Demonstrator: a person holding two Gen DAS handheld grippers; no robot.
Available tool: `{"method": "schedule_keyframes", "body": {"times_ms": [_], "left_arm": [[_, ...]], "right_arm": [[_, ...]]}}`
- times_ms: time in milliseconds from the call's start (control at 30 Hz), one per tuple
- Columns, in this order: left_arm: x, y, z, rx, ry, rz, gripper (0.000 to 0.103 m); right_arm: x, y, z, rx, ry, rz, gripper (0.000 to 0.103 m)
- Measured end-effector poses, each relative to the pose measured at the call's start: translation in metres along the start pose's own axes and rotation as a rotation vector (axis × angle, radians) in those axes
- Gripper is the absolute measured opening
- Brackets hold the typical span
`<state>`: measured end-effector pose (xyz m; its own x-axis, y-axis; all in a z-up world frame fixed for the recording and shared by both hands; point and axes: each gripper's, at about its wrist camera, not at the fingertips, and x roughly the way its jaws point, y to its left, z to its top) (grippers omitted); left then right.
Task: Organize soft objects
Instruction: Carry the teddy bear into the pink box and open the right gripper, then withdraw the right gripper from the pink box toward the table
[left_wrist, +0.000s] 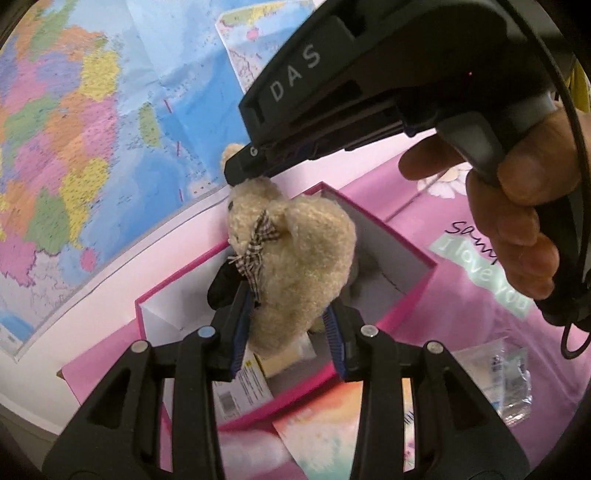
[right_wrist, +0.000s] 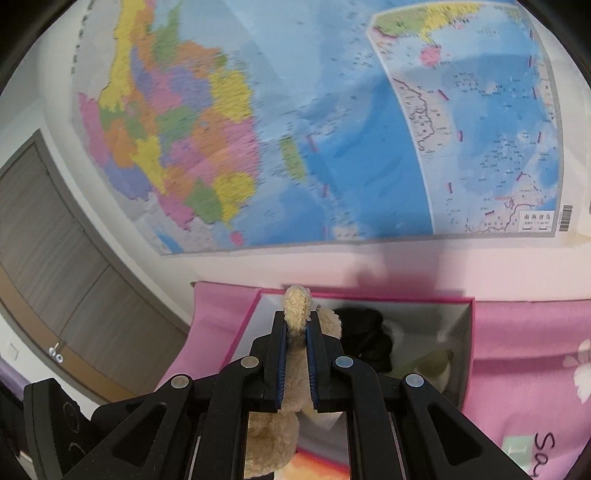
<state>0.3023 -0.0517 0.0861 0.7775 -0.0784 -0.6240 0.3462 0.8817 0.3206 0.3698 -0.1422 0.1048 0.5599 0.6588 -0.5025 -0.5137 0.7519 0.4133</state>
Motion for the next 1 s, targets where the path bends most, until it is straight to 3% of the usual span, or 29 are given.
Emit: {"method": "schedule_keyframes", "body": {"times_ms": [267, 333, 367, 400, 467, 533, 600, 800, 1000], "left_arm": [[0.026, 0.004, 0.009, -0.006, 0.05, 0.039, 0.044], [0.035, 0.004, 0.009, -0.005, 0.083, 0.041, 0.06], [0.036, 0.003, 0.008, -0.001, 0.086, 0.049, 0.076], [0.037, 0.003, 0.007, -0.002, 0.082, 0.065, 0.084], [0.036, 0.006, 0.008, -0.033, 0.081, 0.075, 0.085], [0.034, 0.012, 0.011, -0.068, 0.083, 0.084, 0.088], [0.029, 0.022, 0.014, -0.099, 0.062, 0.102, 0.099], [-0.005, 0.05, 0.025, -0.21, -0.02, 0.11, 0.099], [-0.067, 0.054, 0.0, -0.248, -0.105, 0.117, 0.103]], "right_arm": [[0.022, -0.034, 0.01, 0.061, 0.01, -0.031, 0.012], [0.023, -0.042, 0.009, 0.075, 0.01, -0.044, 0.012], [0.024, -0.045, 0.009, 0.078, 0.012, -0.053, 0.012], [0.024, -0.048, 0.008, 0.081, 0.014, -0.067, 0.013], [0.021, -0.052, 0.007, 0.083, 0.01, -0.079, 0.03], [0.015, -0.057, 0.005, 0.098, -0.004, -0.094, 0.039], [0.008, -0.058, 0.003, 0.094, -0.016, -0.104, 0.04], [-0.019, -0.055, -0.004, 0.08, -0.048, -0.123, 0.046], [-0.064, -0.042, -0.039, 0.045, -0.066, -0.094, 0.063]]}}
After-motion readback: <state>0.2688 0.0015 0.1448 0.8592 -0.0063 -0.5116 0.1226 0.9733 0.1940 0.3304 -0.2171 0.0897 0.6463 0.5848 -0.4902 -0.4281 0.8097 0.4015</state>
